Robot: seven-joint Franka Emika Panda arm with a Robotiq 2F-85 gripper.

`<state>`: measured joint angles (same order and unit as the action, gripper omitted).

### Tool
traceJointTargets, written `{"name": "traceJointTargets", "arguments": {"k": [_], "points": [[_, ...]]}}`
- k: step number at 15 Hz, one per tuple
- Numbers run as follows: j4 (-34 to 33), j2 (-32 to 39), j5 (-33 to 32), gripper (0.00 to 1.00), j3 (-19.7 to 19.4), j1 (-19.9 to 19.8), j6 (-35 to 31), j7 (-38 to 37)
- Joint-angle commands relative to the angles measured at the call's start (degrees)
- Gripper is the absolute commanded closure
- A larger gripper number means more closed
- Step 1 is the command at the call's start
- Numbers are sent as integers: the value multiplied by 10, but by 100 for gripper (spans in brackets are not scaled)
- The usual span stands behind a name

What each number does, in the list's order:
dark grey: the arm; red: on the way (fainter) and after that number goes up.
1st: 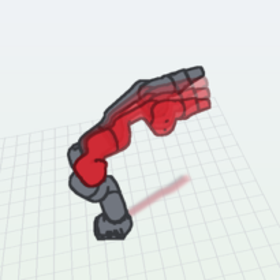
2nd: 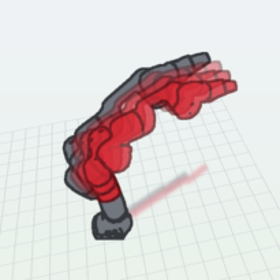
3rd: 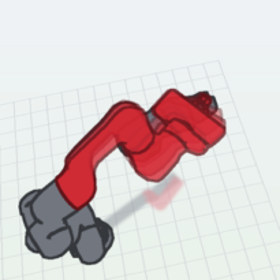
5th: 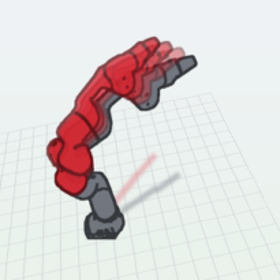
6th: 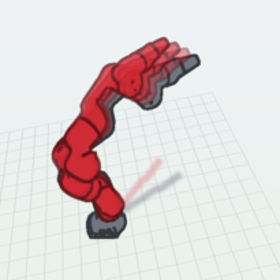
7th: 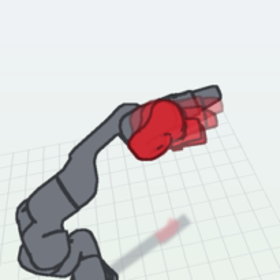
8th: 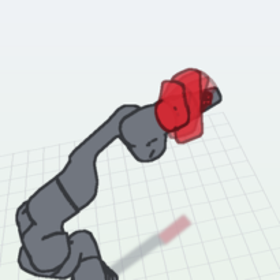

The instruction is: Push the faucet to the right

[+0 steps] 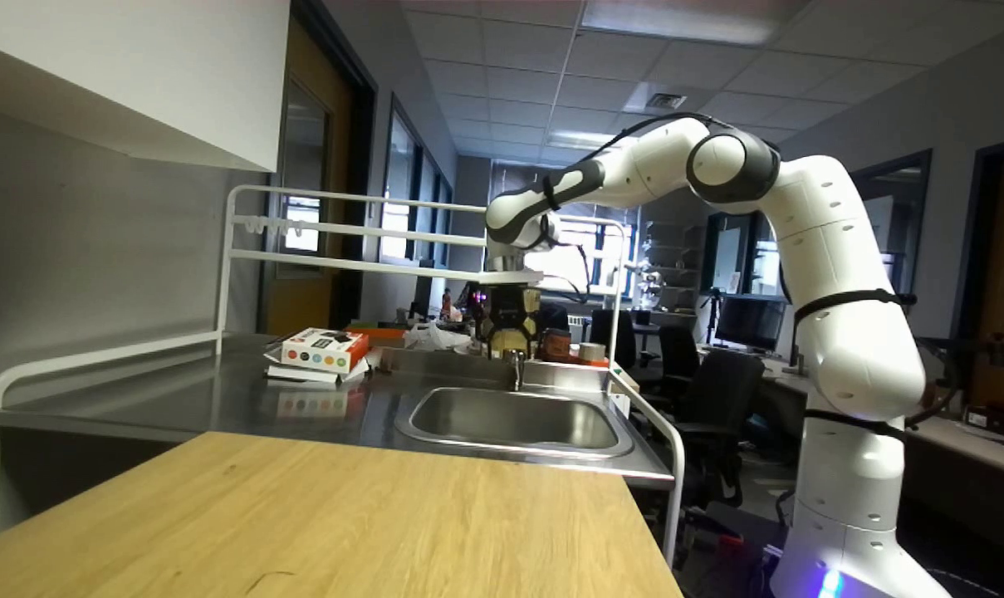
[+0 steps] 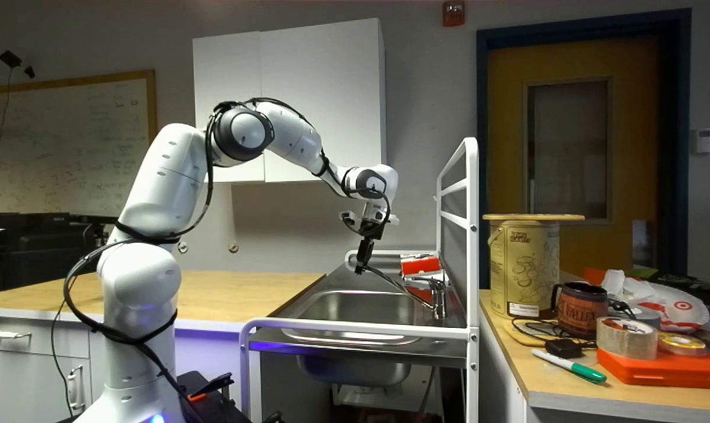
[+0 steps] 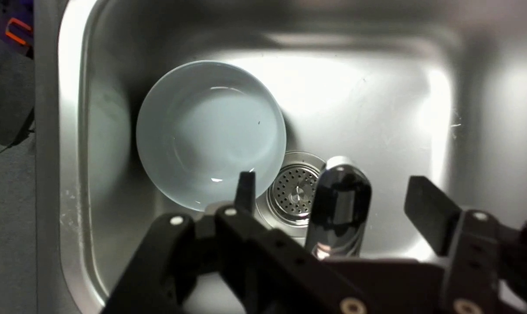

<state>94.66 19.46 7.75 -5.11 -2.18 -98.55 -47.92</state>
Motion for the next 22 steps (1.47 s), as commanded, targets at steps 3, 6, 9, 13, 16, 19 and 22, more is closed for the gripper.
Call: {"name": "traceJointTargets", "arguments": {"k": [3, 6, 9, 13, 16, 19, 22], "points": [[-24, 13, 17, 58, -4, -3, 21, -4], [-26, 14, 19, 80, -4, -4, 22, -4], [-25, 13, 23, 91, -5, -5, 21, -3], [-25, 15, 22, 90, -5, -5, 21, -1], [-24, 19, 20, 90, -6, -6, 22, 2], [-16, 21, 21, 90, -7, -9, 24, 6], [-3, 17, 27, 90, -9, -14, 23, 10]]}}
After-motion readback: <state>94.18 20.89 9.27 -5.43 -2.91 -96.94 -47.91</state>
